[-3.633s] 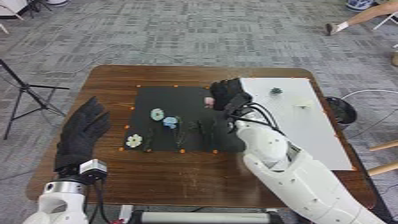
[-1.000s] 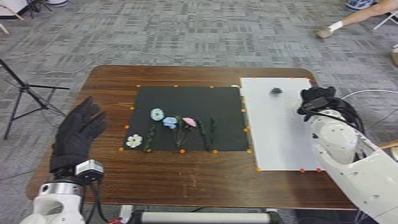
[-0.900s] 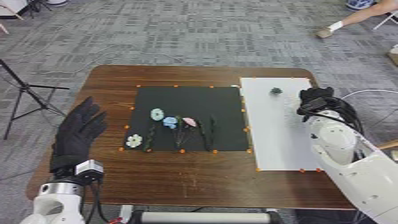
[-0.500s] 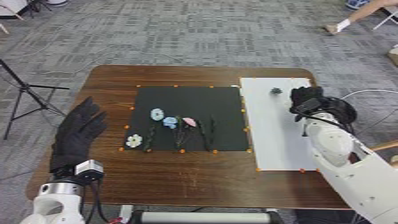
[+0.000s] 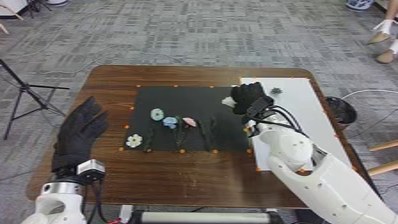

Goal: Arrange flowers

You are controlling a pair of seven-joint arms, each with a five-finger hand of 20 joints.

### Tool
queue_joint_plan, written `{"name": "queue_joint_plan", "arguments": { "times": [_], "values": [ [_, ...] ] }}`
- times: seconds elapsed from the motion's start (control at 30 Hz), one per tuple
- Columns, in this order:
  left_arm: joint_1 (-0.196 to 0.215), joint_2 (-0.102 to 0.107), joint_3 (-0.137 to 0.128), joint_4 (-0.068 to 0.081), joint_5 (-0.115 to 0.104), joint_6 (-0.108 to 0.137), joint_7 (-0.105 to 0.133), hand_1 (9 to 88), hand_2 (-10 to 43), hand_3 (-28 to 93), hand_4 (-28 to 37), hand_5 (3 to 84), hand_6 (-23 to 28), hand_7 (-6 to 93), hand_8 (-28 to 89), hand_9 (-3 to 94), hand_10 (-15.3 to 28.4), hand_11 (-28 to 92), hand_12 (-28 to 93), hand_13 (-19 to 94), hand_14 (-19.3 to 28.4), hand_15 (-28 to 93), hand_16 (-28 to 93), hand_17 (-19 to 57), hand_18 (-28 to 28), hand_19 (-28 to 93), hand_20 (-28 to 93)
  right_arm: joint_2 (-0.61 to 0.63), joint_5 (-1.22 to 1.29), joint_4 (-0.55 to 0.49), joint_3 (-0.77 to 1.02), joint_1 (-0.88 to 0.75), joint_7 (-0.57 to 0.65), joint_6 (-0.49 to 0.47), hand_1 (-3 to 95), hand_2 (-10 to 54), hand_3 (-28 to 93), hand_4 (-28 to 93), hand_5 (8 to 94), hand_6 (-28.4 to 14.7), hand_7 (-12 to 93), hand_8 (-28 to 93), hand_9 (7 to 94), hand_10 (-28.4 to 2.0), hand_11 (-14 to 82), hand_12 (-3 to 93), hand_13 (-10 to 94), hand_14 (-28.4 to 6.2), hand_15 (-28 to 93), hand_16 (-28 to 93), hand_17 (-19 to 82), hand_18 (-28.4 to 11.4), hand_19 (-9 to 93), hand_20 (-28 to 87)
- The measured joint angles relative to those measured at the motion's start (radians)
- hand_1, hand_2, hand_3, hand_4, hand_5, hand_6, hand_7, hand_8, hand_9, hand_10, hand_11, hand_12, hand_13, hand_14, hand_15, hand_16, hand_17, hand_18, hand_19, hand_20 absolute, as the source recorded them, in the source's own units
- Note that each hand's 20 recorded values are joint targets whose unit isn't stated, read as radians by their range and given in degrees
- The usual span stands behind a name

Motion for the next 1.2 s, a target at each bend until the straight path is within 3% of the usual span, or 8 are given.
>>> {"name": "queue_joint_plan", "arguments": {
  "times": [0.97,1.2],
  "values": [
    [-0.012,0.005,0.007,0.003,0.000,-0.003,0.000,24.5,-1.0,68,-27.7,27.9,1.8,20.4,-11,26.6,11.6,16,17,22,14.7,20,4,-11.4,21.4,45,6,-0.184,-0.056,0.067,-0.123,0.047,-0.018,0.030,49.1,-9.5,82,-24,69.6,1.1,49,3,82.6,-5.5,28.9,54.3,71,-6.4,72,38,35,-19.8,93,54],
    [-0.012,0.005,0.006,0.003,0.000,-0.004,0.000,24.5,-1.1,68,-27.7,28.0,1.8,20.3,-11,26.8,11.7,15,16,23,14.7,20,4,-11.3,21.5,45,6,-0.195,-0.109,0.133,-0.120,0.047,-0.017,0.016,49.1,-9.5,82,-26,66.7,1.4,50,5,80.2,-5.3,28.7,54.5,69,-6.3,72,40,34,-19.5,93,54]
  ]
}}
